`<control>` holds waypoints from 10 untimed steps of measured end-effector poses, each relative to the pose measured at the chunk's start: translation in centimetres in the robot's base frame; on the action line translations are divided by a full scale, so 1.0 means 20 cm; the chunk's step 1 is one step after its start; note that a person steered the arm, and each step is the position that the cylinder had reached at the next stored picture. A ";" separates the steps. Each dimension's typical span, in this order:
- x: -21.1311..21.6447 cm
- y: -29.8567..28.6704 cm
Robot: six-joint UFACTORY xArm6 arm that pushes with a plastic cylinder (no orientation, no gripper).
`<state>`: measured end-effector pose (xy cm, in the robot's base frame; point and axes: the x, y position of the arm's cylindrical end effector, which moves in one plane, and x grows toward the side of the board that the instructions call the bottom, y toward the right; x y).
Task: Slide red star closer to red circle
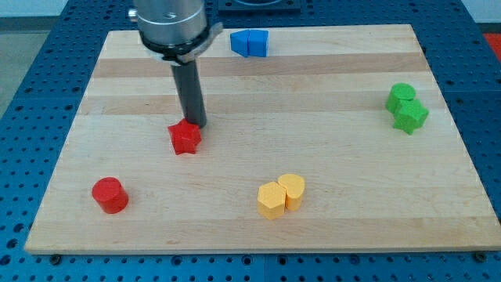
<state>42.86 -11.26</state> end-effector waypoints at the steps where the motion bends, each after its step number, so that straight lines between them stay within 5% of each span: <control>1: 0.01 -0.05; 5: 0.12 0.18; 10: 0.22 -0.13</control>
<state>47.22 -13.93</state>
